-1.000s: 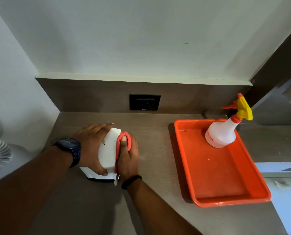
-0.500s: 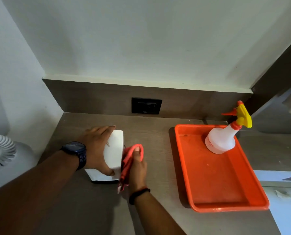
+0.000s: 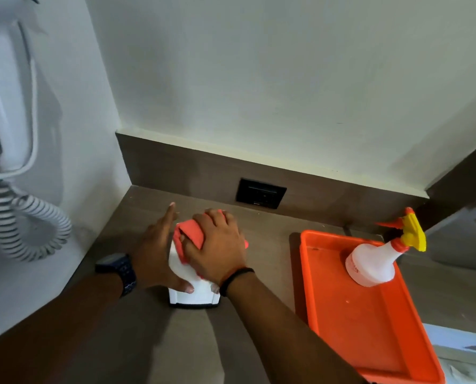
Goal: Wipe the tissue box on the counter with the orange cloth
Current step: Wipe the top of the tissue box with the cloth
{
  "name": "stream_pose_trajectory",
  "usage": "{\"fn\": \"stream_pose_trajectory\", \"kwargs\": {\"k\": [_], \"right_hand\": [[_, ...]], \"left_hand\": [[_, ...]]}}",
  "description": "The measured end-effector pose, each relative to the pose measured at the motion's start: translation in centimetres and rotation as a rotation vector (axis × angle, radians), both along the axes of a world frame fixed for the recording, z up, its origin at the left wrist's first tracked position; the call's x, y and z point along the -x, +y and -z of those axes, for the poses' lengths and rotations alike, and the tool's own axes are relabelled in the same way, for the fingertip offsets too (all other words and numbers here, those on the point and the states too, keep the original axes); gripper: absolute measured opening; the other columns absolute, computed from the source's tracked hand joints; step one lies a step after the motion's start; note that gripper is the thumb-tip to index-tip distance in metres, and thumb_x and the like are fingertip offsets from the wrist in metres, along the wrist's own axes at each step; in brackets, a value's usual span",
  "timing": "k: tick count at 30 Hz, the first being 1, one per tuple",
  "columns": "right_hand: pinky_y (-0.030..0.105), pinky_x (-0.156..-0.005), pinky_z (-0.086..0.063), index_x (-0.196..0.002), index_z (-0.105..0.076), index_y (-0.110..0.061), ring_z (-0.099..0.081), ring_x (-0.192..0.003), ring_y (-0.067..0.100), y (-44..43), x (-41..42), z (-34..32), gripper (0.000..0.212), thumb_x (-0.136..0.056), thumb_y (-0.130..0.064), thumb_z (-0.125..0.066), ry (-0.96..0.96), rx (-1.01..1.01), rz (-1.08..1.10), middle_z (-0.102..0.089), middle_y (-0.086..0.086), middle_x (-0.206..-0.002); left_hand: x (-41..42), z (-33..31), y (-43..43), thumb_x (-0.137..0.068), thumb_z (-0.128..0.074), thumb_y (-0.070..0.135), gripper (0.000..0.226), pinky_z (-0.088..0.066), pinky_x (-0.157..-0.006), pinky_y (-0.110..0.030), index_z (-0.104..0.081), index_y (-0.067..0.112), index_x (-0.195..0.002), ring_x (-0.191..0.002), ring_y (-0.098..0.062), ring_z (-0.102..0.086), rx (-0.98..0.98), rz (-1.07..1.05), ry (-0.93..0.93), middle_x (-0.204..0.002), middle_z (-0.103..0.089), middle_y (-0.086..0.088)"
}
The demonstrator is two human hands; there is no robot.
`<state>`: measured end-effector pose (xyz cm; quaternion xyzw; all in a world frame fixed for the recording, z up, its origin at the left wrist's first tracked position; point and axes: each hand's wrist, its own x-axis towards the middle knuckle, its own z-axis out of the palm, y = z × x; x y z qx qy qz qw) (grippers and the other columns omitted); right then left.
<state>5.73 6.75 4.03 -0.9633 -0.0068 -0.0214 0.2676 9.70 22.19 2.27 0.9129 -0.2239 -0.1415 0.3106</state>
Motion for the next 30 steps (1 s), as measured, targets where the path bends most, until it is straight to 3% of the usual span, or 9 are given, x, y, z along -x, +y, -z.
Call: {"fn": "stream_pose_trajectory", "kwargs": {"k": [7,9,13,20,26,30], "right_hand": [[0.055,-0.105,-0.048,-0.124,-0.064,-0.019,-0.052,-0.131,0.039,-0.4,1.3,1.2,0.063,-0.086,-0.062,-0.038,-0.053,0.085,-0.050,-0.064,0.009,-0.135],[0.055,-0.107,-0.046,-0.126,-0.063,-0.019,-0.049,-0.136,0.038,-0.6,2.2,1.3,0.063,-0.085,-0.062,-0.041,-0.060,0.081,-0.067,-0.063,0.009,-0.138],[0.051,-0.115,-0.043,-0.130,-0.061,-0.020,-0.046,-0.138,0.035,-1.7,2.0,1.3,0.064,-0.085,-0.061,-0.042,-0.011,-0.002,-0.012,-0.060,0.008,-0.141],[0.051,-0.112,-0.043,-0.123,-0.066,-0.014,-0.053,-0.126,0.038,-0.4,-0.6,1.1,0.066,-0.087,-0.058,-0.033,0.003,-0.002,0.088,-0.064,0.013,-0.132],[0.051,-0.107,-0.048,-0.120,-0.069,-0.017,-0.054,-0.127,0.037,-0.8,1.6,1.4,0.062,-0.086,-0.058,-0.038,-0.068,0.046,0.006,-0.066,0.011,-0.130],[0.050,-0.115,-0.045,-0.132,-0.062,-0.019,-0.049,-0.136,0.033,-2.1,1.7,1.4,0.056,-0.090,-0.054,-0.049,0.007,-0.004,0.023,-0.060,0.009,-0.142]], "left_hand": [[-0.7,1.5,-0.3,-0.023,-0.072,0.072,0.152,-0.041,-0.098,-0.060,0.031,0.046,-0.132,-0.121,-0.041,-0.047,0.046,0.028,-0.083,-0.130,-0.052,-0.022],[-0.6,1.2,-0.4,-0.023,-0.071,0.073,0.153,-0.041,-0.098,-0.058,0.024,0.037,-0.138,-0.123,-0.040,-0.046,0.008,0.037,-0.112,-0.135,-0.047,-0.022],[0.0,-0.3,-0.9,-0.022,-0.074,0.069,0.152,-0.027,-0.113,-0.044,0.006,0.023,-0.142,-0.138,-0.029,-0.025,-0.066,0.078,-0.041,-0.151,-0.024,-0.012],[0.2,-0.7,-0.9,-0.020,-0.075,0.065,0.129,-0.037,-0.105,-0.041,-0.033,0.023,-0.135,-0.123,-0.022,-0.041,-0.015,0.033,-0.028,-0.134,-0.043,-0.001],[0.2,-1.3,-1.3,-0.031,-0.089,0.054,0.125,-0.036,-0.106,-0.039,-0.030,0.025,-0.137,-0.124,-0.020,-0.039,-0.067,0.080,-0.023,-0.138,-0.041,0.001],[0.4,-1.6,-1.4,-0.027,-0.081,0.062,0.125,-0.034,-0.106,-0.035,-0.029,0.029,-0.136,-0.127,-0.020,-0.036,-0.077,0.084,-0.018,-0.140,-0.038,0.002]]}}
